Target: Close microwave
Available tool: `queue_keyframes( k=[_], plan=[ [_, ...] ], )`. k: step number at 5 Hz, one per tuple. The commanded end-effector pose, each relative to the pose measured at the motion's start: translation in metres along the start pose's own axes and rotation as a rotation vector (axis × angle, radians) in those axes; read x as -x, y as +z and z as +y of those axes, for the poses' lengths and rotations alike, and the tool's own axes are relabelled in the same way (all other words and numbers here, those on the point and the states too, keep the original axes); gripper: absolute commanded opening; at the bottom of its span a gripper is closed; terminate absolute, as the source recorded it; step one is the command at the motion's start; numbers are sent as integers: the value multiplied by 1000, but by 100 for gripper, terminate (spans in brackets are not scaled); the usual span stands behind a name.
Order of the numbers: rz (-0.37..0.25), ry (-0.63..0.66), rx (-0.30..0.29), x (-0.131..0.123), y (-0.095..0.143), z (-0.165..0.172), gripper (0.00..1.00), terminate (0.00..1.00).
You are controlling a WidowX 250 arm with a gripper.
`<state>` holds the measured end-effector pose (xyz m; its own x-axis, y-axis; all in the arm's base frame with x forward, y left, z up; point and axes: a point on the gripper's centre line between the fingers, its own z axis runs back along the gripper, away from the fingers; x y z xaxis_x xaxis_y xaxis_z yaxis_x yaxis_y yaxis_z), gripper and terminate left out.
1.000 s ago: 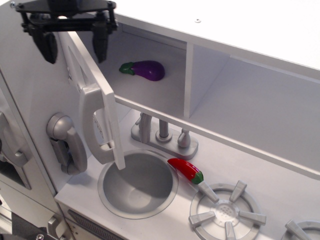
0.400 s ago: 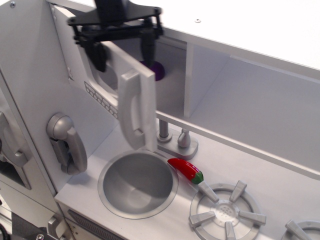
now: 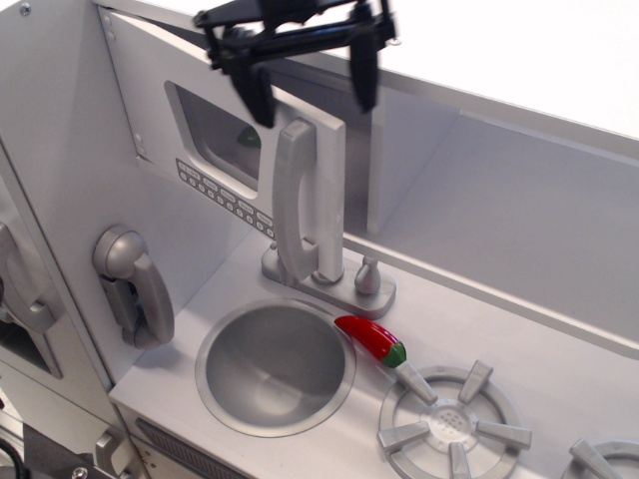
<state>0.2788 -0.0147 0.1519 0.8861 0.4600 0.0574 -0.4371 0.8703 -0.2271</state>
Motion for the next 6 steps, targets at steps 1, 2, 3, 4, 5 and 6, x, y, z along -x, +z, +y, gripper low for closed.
queue_keyframes(
  k=[1,2,3,4,5,6],
  plan=[
    [-15,-138,44,41,35,13,100,0],
    [-30,-135,-35,34,29,45,100,0],
    [-66,-103,-66,17,26,69,100,0],
    [-76,-38,-103,2,31,93,100,0],
    [-98,-23,-117,-5,37,106,100,0],
    [-106,10,-143,-13,27,102,100,0]
  ],
)
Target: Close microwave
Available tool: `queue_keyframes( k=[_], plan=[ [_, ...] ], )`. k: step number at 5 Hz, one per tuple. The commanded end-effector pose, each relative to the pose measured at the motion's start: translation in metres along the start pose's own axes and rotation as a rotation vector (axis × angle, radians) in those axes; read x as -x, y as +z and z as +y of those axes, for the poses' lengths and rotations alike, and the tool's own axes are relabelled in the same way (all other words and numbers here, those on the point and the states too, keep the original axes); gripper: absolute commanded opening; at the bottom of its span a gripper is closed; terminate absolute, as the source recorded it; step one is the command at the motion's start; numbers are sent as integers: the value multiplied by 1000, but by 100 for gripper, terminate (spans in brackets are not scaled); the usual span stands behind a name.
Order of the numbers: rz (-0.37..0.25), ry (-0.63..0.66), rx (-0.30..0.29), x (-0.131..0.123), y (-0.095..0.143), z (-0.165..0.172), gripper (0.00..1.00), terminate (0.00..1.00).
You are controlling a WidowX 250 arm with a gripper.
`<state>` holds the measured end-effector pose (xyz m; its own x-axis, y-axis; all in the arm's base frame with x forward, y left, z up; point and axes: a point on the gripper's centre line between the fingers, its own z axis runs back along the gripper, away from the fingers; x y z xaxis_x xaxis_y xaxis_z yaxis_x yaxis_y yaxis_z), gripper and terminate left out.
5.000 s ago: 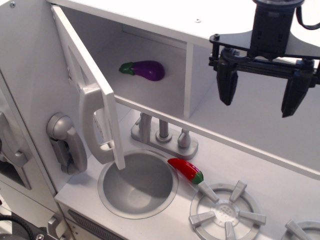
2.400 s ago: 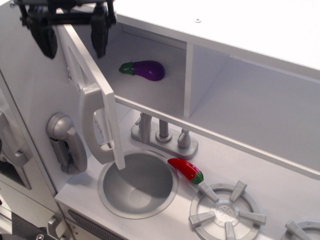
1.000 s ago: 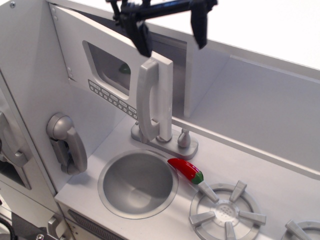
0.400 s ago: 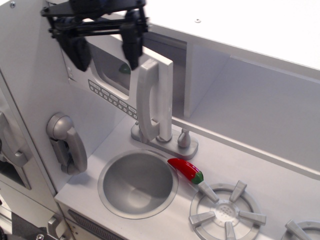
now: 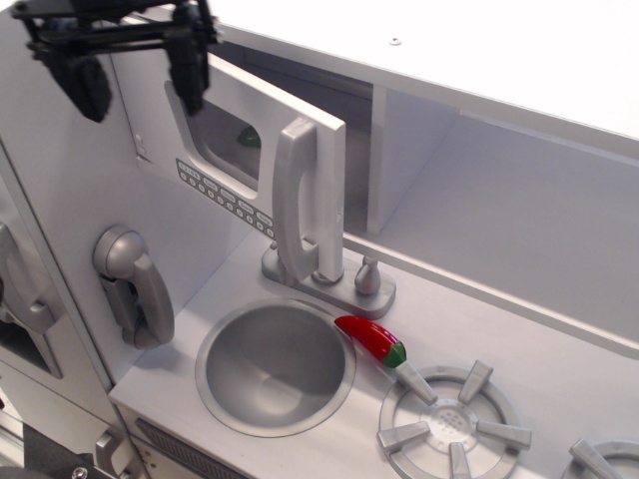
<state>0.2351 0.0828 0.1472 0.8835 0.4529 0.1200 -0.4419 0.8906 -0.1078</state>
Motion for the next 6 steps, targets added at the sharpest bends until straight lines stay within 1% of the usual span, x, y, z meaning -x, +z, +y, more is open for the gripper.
queue_keyframes(
  k=[1,2,3,4,5,6],
  plan=[
    [-61,41,-42,-16,-4,-11,100,0],
    [-75,55,-51,-24,-12,-21,100,0],
    [-85,67,-30,-27,-12,-25,100,0],
    [-91,91,-29,-34,-12,-31,100,0],
    [-91,107,-16,-39,-9,-38,100,0],
    [-90,111,-10,-40,-8,-43,100,0]
  ],
)
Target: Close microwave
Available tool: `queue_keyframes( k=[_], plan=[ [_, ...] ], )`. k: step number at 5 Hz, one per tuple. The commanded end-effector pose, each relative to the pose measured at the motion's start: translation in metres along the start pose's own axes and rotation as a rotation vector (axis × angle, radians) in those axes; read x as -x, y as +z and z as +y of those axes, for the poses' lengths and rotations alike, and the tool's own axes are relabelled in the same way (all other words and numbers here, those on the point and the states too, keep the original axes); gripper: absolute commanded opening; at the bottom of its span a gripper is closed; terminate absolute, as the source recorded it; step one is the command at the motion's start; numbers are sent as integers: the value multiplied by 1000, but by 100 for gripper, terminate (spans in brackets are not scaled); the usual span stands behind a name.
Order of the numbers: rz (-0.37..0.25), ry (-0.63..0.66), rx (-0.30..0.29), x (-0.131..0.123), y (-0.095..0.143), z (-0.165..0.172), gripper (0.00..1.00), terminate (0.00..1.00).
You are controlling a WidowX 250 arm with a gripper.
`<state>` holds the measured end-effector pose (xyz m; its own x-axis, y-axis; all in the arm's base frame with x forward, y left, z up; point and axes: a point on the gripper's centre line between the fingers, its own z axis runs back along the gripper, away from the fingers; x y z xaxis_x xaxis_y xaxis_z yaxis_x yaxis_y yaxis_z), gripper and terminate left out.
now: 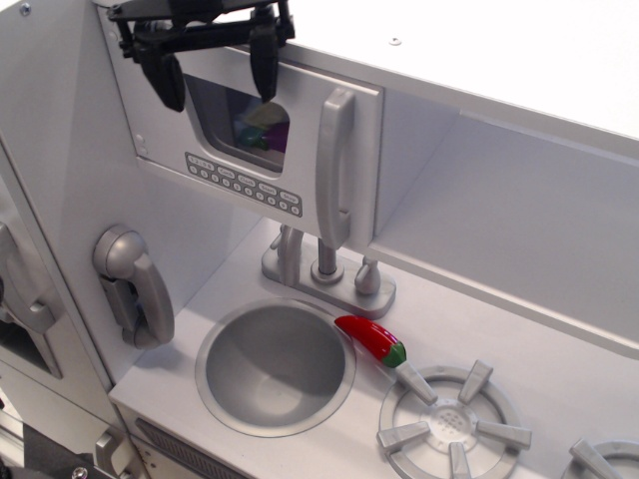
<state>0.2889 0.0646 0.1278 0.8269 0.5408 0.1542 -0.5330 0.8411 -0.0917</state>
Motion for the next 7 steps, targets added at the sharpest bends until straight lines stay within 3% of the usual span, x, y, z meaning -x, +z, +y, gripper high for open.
queue_keyframes(
  k=[1,2,3,4,5,6,7],
  plan=[
    [-46,34,1,-4,24,-3,100,0],
    [22,-15,-122,12,22,17,100,0],
    [19,-57,-189,29,14,37,100,0],
    [9,-120,-207,45,2,53,100,0],
    [19,-174,-137,49,7,58,100,0],
    [19,-174,-137,49,7,58,100,0],
    [19,-174,-137,49,7,58,100,100]
  ],
)
